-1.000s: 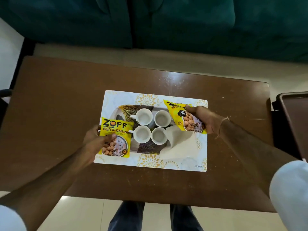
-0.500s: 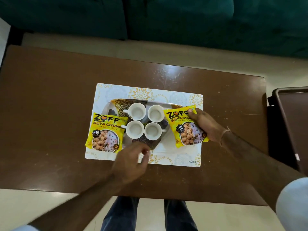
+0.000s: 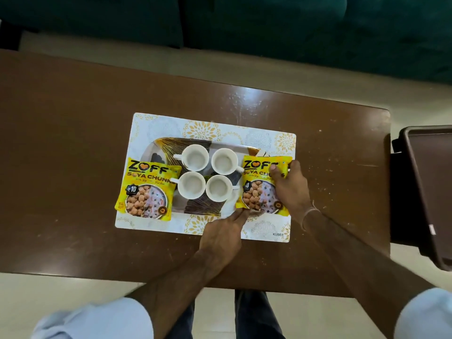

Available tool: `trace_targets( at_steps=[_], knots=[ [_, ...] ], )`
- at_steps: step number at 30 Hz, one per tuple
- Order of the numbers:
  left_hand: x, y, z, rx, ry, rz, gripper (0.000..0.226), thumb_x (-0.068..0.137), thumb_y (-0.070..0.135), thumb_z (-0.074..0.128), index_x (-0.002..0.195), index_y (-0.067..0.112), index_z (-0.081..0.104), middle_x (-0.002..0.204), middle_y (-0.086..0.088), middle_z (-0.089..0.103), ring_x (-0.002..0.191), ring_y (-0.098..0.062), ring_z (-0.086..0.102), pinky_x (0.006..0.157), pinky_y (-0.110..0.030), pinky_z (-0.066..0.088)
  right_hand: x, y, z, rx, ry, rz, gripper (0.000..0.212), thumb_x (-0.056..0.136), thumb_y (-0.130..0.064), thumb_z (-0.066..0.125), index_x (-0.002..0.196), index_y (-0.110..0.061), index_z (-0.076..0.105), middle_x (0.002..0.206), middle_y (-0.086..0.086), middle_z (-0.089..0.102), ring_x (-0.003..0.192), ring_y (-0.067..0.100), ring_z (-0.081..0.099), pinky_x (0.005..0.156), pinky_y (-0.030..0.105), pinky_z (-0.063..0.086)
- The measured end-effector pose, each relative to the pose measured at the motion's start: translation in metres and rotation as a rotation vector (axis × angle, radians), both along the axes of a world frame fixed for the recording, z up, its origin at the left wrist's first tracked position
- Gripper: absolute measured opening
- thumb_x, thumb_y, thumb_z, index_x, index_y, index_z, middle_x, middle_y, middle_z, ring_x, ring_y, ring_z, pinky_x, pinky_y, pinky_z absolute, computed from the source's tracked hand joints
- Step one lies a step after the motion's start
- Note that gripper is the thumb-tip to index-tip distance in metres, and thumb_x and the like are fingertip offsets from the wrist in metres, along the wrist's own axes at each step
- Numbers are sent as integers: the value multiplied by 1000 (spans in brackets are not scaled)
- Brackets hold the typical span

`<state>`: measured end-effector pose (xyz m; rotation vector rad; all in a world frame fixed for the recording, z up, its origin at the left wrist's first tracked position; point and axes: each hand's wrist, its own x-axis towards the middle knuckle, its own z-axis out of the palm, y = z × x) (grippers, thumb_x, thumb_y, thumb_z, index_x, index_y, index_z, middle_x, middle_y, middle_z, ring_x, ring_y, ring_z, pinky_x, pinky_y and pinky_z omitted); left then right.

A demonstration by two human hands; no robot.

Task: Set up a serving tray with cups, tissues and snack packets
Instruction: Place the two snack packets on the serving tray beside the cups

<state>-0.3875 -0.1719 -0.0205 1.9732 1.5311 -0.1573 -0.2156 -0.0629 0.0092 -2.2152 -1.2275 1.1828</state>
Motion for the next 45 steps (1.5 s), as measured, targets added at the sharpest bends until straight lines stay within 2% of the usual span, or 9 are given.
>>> trace_targets(
  at_steps=[5, 7, 10, 14, 17, 22, 30, 41, 45],
  knots=[
    [-14, -5, 7, 25, -35, 25, 63, 94, 25, 47, 154, 32, 29, 160, 12, 33, 93, -25, 70, 71, -37, 55, -16, 1, -6, 53, -86, 56, 38, 98, -40, 57, 101, -7, 39, 82, 18, 57, 72, 38, 57, 61, 46, 44],
    [-25, -8, 11, 85, -93, 51, 56, 93, 26, 50, 149, 30, 43, 154, 12, 44, 94, -20, 71, 71, -35, 58, -17, 3, -12, 70, -151, 87, 37, 98, -38, 57, 99, -3, 42, 86, 18, 53, 78, 34, 53, 61, 39, 36],
    [-46, -12, 17, 214, -198, 155, 32, 87, 25, 63, 119, 25, 69, 118, 8, 72, 89, -13, 72, 69, -27, 55, -15, 5, -18, 54, -221, 96, 43, 98, -36, 57, 105, 5, 48, 98, 19, 49, 87, 33, 48, 67, 36, 30],
    [-94, -11, 20, 317, -177, 344, 12, 81, 28, 65, 92, 26, 61, 84, 8, 63, 73, -13, 62, 62, -22, 43, -15, 5, -16, 87, -223, 39, 52, 94, -34, 64, 124, 4, 46, 120, 23, 47, 105, 36, 47, 86, 42, 42],
    [-143, -1, 16, 423, -62, 433, 19, 76, 27, 58, 94, 18, 60, 100, -5, 59, 94, -29, 54, 80, -42, 43, -19, 1, -11, 131, -373, 95, 66, 92, -42, 64, 140, -5, 39, 137, 20, 43, 121, 39, 44, 93, 53, 42],
    [-194, 25, 11, 295, 157, 261, 62, 81, 30, 55, 142, 31, 48, 162, -4, 26, 147, -36, 21, 104, -56, 33, -24, -6, -10, 184, -485, 336, 56, 94, -49, 55, 140, -21, 41, 154, 9, 29, 133, 35, 34, 101, 59, 33],
    [-182, 44, -3, 185, 223, 266, 73, 91, 37, 63, 154, 35, 26, 167, 0, 11, 143, -39, 18, 90, -64, 42, -24, -14, -16, 131, -504, 381, 43, 97, -50, 48, 133, -27, 48, 158, 6, 27, 135, 37, 32, 102, 61, 30],
    [-177, 67, 32, 129, 191, 303, 69, 90, 40, 39, 156, 26, 26, 167, -5, 13, 151, -36, 9, 113, -58, 21, -33, -11, 4, -62, -544, 551, 62, 98, -62, 26, 153, -34, 18, 167, 2, -10, 152, 38, -3, 111, 69, 12],
    [-172, 93, 59, 115, 204, 301, 69, 97, 44, 48, 158, 26, 21, 168, -2, 8, 153, -32, 6, 117, -56, 17, -41, 0, 35, -94, -524, 573, 66, 96, -63, 26, 155, -34, 14, 167, 0, -13, 153, 35, -12, 113, 68, 5]
  ],
)
